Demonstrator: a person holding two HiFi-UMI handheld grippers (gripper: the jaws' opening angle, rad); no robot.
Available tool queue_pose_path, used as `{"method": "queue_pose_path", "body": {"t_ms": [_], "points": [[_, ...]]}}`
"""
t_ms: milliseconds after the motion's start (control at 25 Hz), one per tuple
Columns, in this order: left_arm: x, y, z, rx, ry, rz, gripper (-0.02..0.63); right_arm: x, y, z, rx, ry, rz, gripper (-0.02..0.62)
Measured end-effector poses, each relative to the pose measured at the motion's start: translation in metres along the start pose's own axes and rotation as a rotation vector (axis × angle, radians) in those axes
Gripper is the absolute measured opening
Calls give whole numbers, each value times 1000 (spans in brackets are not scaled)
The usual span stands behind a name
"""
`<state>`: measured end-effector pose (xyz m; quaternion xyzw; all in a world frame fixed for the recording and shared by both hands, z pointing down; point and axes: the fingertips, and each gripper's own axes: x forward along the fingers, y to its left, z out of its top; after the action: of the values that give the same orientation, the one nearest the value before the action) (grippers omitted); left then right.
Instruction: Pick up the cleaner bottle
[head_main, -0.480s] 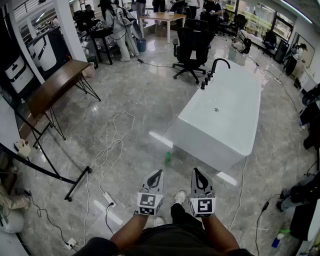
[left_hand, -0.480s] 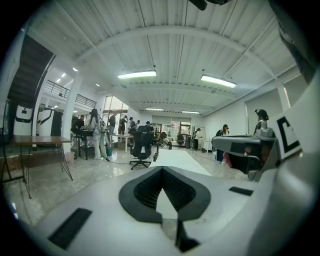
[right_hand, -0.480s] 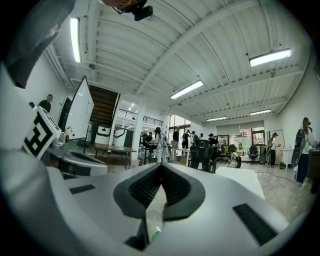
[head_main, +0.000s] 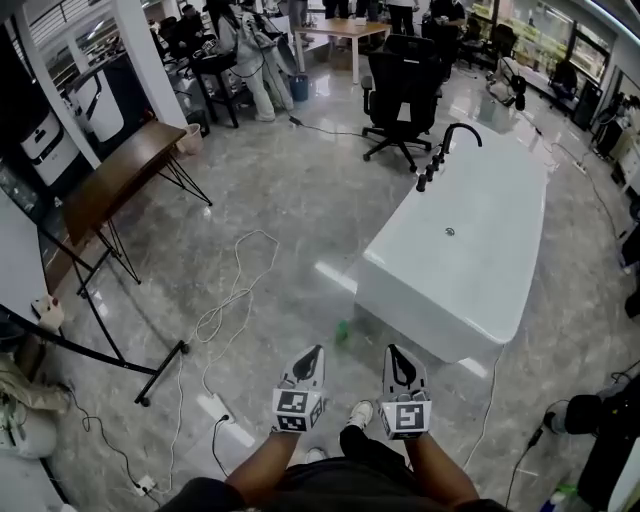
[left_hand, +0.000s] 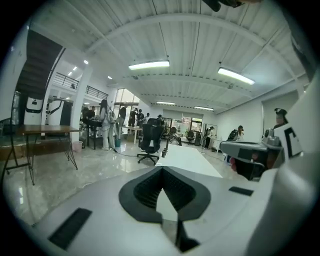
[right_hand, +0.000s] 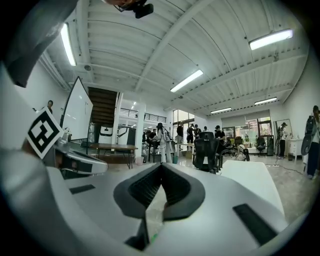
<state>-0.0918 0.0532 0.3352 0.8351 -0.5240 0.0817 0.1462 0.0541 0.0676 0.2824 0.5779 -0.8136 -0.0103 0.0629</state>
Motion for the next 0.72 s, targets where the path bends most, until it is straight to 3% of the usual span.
{"method": "queue_pose_path", "body": {"t_ms": [440,720], "points": [[76,5,21,-4,1,72,6,61,-63,-7,44,1,18,17],[121,22,16,36,17,49,6,104,-69,-26,57,46,5,17]]}}
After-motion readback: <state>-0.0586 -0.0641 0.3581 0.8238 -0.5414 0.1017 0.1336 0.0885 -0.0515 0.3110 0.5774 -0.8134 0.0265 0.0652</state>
